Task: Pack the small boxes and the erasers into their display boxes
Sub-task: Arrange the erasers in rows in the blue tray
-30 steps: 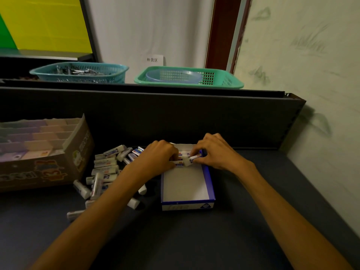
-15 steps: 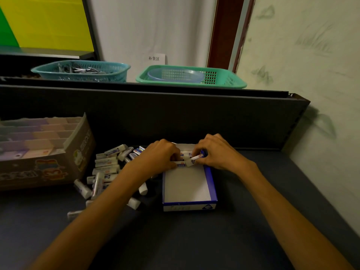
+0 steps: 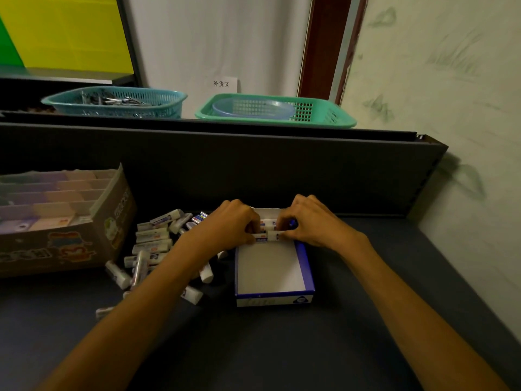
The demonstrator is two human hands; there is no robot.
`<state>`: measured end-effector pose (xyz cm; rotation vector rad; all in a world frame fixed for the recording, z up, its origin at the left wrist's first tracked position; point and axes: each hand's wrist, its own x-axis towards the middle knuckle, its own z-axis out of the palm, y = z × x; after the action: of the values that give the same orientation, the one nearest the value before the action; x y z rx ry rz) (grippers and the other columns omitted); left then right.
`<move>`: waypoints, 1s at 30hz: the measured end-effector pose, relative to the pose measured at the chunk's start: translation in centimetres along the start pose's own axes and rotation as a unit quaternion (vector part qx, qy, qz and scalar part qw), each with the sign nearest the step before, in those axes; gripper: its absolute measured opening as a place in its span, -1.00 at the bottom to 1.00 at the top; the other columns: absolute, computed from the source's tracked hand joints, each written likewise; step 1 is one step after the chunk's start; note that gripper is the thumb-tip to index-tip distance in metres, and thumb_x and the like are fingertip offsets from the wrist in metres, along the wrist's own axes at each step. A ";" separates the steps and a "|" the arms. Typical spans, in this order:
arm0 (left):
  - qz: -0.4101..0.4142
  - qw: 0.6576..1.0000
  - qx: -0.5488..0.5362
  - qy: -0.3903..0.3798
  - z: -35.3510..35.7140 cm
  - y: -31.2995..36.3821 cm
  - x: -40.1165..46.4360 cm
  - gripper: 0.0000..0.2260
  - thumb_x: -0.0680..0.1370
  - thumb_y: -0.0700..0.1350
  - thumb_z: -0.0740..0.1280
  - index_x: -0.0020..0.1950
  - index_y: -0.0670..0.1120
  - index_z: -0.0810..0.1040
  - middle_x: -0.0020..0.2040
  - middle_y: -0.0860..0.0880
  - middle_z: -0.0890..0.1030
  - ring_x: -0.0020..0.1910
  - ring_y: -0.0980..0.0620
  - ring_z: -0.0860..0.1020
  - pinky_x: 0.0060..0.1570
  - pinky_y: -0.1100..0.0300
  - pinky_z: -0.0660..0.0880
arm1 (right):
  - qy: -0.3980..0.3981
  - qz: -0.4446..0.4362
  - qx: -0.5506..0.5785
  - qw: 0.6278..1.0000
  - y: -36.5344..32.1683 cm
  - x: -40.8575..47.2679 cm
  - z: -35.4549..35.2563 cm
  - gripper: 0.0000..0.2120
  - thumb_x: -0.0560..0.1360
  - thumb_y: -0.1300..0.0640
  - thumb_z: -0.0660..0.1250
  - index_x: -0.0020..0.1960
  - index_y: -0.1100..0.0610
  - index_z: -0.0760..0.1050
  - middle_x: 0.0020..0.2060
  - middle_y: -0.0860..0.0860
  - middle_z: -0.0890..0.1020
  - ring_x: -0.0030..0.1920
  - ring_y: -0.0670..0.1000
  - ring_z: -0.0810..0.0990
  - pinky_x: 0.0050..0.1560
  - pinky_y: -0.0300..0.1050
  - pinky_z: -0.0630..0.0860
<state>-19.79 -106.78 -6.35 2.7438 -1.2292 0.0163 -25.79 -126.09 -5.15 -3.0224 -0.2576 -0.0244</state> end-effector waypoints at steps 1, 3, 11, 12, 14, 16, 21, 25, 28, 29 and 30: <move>0.000 1.000 -0.001 -0.001 0.0 0.0 0.0 -0.82 0.48 -0.02 0.39 0.07 0.02 0.56 -0.10 0.15 0.44 -0.23 0.22 0.39 -0.27 0.40 0.25 | -0.002 -0.001 -0.001 1.000 -0.1 0.0 0.0 -0.79 0.47 -0.08 0.36 0.11 -0.14 0.53 0.02 -0.10 0.28 0.06 -0.05 0.27 0.07 -0.09 0.39; -0.001 1.000 -0.002 -0.002 0.0 0.0 0.0 -0.82 0.49 -0.02 0.39 0.07 0.01 0.56 -0.11 0.15 0.42 -0.20 0.21 0.40 -0.21 0.37 0.27 | -0.004 0.000 -0.003 1.000 -0.1 0.1 0.1 -0.79 0.47 -0.08 0.36 0.10 -0.14 0.54 0.04 -0.09 0.30 0.05 -0.07 0.27 0.05 -0.11 0.36; -0.007 1.000 0.002 0.000 0.2 -0.2 0.1 -0.82 0.48 -0.02 0.39 0.06 0.03 0.55 -0.10 0.15 0.43 -0.19 0.22 0.40 -0.22 0.38 0.26 | -0.011 -0.006 -0.034 0.999 -0.6 0.4 -0.1 -0.80 0.45 -0.08 0.39 0.07 -0.13 0.55 0.00 -0.10 0.28 0.05 -0.05 0.29 0.00 -0.15 0.31; -0.008 1.000 0.002 0.000 0.2 -0.2 0.1 -0.82 0.48 -0.02 0.39 0.07 0.03 0.55 -0.09 0.15 0.44 -0.19 0.21 0.40 -0.19 0.38 0.26 | -0.013 -0.008 -0.042 0.999 -0.7 0.4 -0.1 -0.80 0.46 -0.08 0.38 0.07 -0.13 0.54 -0.01 -0.10 0.28 0.05 -0.04 0.29 -0.01 -0.15 0.30; -0.008 1.000 -0.002 -0.001 0.2 -0.2 0.1 -0.81 0.49 -0.02 0.38 0.08 0.02 0.55 -0.07 0.13 0.45 -0.17 0.21 0.40 -0.14 0.35 0.28 | -0.016 -0.009 -0.046 0.999 -0.8 0.4 -0.1 -0.78 0.46 -0.08 0.38 0.09 -0.13 0.52 -0.01 -0.09 0.28 0.06 -0.02 0.31 -0.01 -0.14 0.31; -0.008 1.000 -0.004 0.002 0.2 -0.2 0.0 -0.81 0.49 -0.03 0.38 0.09 0.01 0.55 -0.05 0.11 0.47 -0.16 0.21 0.39 -0.13 0.35 0.28 | -0.012 -0.006 -0.042 0.999 -0.9 0.4 -0.2 -0.73 0.45 -0.08 0.38 0.14 -0.13 0.48 -0.01 -0.08 0.28 0.05 -0.01 0.30 0.01 -0.13 0.33; -0.016 1.000 -0.005 0.007 0.3 0.0 -0.2 -0.81 0.49 -0.03 0.38 0.09 0.01 0.55 0.01 0.08 0.52 -0.16 0.21 0.40 -0.14 0.34 0.30 | -0.006 -0.031 0.003 0.999 -1.1 0.4 0.0 -0.78 0.48 -0.07 0.36 0.12 -0.11 0.53 -0.01 -0.10 0.42 0.04 -0.06 0.34 0.02 -0.13 0.32; -0.012 1.000 0.005 0.006 0.2 0.0 -0.1 -0.80 0.50 -0.03 0.37 0.10 0.00 0.55 0.03 0.05 0.52 -0.16 0.20 0.40 -0.15 0.34 0.28 | 0.006 -0.041 0.011 0.999 -1.0 0.4 0.3 -0.82 0.50 -0.05 0.33 0.09 -0.08 0.56 -0.04 -0.12 0.44 0.00 -0.10 0.31 -0.02 -0.17 0.23; -0.012 1.000 0.009 0.006 0.1 0.1 -0.1 -0.80 0.50 -0.03 0.37 0.11 0.01 0.55 0.03 0.05 0.52 -0.16 0.20 0.39 -0.15 0.34 0.28 | 0.007 -0.047 0.011 0.999 -1.1 0.5 0.5 -0.82 0.50 -0.04 0.34 0.09 -0.06 0.57 -0.02 -0.13 0.49 0.00 -0.10 0.32 0.01 -0.16 0.25; -0.013 1.000 0.009 0.005 0.1 0.1 -0.1 -0.79 0.50 -0.03 0.37 0.11 0.00 0.55 0.03 0.05 0.53 -0.16 0.20 0.39 -0.15 0.33 0.29 | 0.004 -0.046 0.015 0.999 -1.2 0.6 0.5 -0.83 0.50 -0.03 0.34 0.08 -0.06 0.57 -0.01 -0.13 0.51 0.01 -0.10 0.34 0.04 -0.15 0.28; -0.014 1.000 0.009 0.005 0.1 0.1 -0.1 -0.79 0.49 -0.03 0.37 0.11 0.00 0.55 0.03 0.05 0.53 -0.16 0.21 0.39 -0.15 0.34 0.28 | 0.004 -0.048 0.021 0.999 -1.2 0.6 0.5 -0.83 0.50 -0.03 0.35 0.07 -0.05 0.58 0.00 -0.12 0.53 0.01 -0.11 0.37 0.08 -0.13 0.30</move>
<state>-19.98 -106.77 -6.41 2.7727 -1.1927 0.0366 -25.37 -124.80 -5.48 -2.9654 -0.3980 -0.0371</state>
